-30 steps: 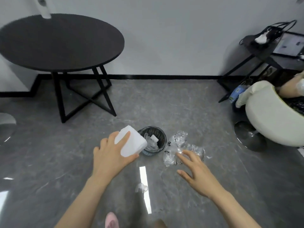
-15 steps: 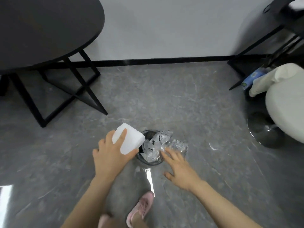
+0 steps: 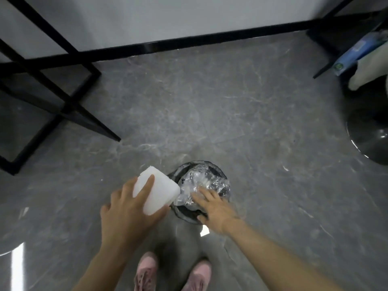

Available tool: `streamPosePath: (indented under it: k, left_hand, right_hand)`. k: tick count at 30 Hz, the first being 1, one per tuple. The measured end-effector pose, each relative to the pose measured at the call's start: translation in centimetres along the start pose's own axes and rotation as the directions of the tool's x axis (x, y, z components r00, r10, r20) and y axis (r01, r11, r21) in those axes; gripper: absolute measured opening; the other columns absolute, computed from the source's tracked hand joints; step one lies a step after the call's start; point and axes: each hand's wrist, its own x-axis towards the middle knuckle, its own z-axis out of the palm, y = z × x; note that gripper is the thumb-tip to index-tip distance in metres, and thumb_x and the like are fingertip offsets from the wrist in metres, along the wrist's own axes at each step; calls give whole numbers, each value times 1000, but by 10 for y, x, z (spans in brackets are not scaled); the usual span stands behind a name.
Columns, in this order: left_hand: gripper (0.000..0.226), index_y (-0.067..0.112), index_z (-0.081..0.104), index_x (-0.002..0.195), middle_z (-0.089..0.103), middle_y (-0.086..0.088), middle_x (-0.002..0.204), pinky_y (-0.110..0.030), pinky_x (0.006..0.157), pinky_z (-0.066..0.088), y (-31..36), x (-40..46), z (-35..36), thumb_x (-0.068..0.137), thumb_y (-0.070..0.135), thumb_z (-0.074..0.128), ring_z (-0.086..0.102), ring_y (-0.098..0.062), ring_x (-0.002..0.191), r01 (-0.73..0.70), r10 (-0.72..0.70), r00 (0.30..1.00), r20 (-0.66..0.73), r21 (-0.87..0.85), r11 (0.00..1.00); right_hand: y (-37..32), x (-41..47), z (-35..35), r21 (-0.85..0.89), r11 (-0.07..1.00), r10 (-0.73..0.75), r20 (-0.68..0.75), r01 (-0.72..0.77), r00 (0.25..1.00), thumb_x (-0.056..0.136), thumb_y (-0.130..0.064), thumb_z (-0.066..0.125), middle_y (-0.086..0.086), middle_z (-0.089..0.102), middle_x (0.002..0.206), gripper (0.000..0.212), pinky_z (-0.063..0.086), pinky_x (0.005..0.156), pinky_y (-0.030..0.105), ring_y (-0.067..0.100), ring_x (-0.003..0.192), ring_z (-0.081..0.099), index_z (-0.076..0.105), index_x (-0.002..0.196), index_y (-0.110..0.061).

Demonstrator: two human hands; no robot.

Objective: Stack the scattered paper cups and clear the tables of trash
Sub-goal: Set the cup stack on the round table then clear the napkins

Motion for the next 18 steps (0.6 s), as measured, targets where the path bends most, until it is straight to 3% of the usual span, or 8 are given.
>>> streamPosePath:
  k: [5,13,18]
  left_hand:
    - [88,42,29,145,34,3,145,-44,89,41,5,30,51,69,79,51,45,-29,119,-96,95,995,36,30,995]
    - [88,37,43,140,43,-1,143,-45,81,44,29,52,110,63,75,61,48,-35,113,-210,205,975,88,52,976]
    - [90,43,26,146,29,3,150,-45,90,41,61,69,144,68,79,53,37,-28,126,-286,276,950,148,58,956]
  right_hand:
    - [29,28,39,26,997,65,84,-67,994,95,-39,50,-7,-7,161,70,16,116,48,23,147,-1,9,152,-33]
    - [60,-7,37,200,973,135,-77,-117,988,94,-40,51,-8,-7,160,64,16,116,40,17,147,0,19,150,-37]
    - [64,-27,27,272,955,168,-163,-119,972,95,-40,50,-8,-8,160,64,17,118,42,17,146,1,18,150,-37]
